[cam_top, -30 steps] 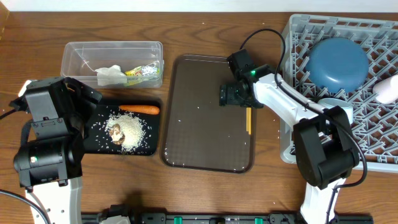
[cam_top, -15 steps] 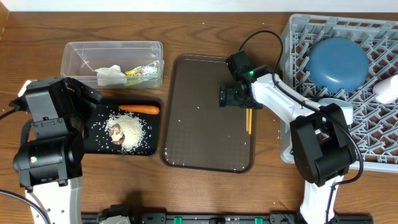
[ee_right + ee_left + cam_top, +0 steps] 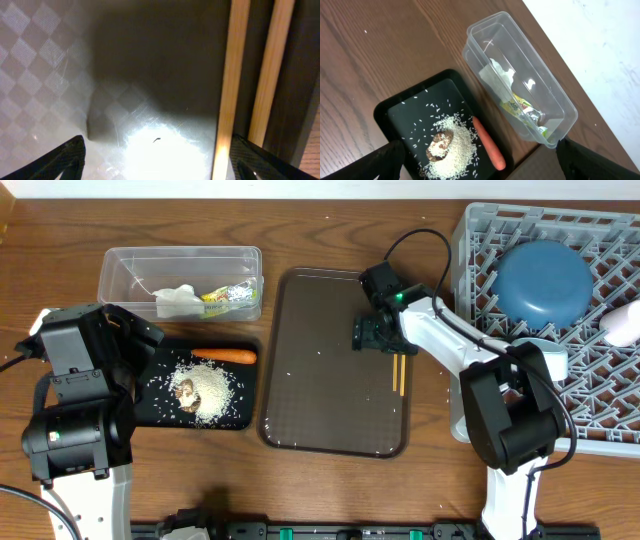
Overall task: Sort waste into correct bins and load items into the dishwasher rack
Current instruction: 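Grasp one wooden chopstick with the right gripper and lift it, then carry the chopstick right and drop it upright into the rack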
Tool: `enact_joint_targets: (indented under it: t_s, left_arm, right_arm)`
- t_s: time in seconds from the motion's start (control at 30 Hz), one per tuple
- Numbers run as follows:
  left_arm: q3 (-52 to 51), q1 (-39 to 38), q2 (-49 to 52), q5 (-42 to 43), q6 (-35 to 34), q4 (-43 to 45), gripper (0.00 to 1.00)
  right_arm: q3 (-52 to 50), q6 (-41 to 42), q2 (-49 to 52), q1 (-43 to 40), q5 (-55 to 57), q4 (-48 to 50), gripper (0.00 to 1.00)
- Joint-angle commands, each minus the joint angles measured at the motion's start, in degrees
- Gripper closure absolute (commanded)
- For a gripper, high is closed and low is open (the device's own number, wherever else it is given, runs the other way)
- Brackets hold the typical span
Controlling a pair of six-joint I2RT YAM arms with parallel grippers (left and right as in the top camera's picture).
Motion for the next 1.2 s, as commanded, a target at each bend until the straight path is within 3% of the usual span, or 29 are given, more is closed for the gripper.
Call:
enact_joint_targets:
  t_s: [0.0, 0.23, 0.3, 0.5, 0.97, 1.17]
  left_arm:
    - [-0.15, 0.35, 0.07, -0.83, -0.07, -0.2, 0.02]
    - [-0.15, 0.35, 0.07, -0.83, -0.07, -0.2, 0.02]
    - [-0.15, 0.35, 0.09, -0.83, -0.07, -0.2, 0.02]
    - [-0.15, 0.35, 0.07, -0.83, -0.07, -0.2, 0.02]
    - [-0.15, 0.35, 0.09, -0.83, -0.07, -0.2, 0.02]
    - [-0.15, 0.35, 0.07, -0.83, -0.07, -0.2, 0.02]
  right_arm:
    - [-0.87, 1.75, 3.78, 0.92, -1.27, -0.35, 0.24]
    - [-0.79, 1.81, 3.65, 0.9, -1.27, -1.25, 0.59]
    - [-0.63, 1.77, 3.65, 0.85, -1.25, -1.51, 0.75]
    - [0.7, 1.66, 3.56, 0.85, -0.87, -3.19, 0.99]
    - [13.7, -2.86, 2.38, -0.07, -0.92, -13.0, 0.99]
    - [20.24, -10.75, -2.29, -4.07, -2.19, -18.75, 0.99]
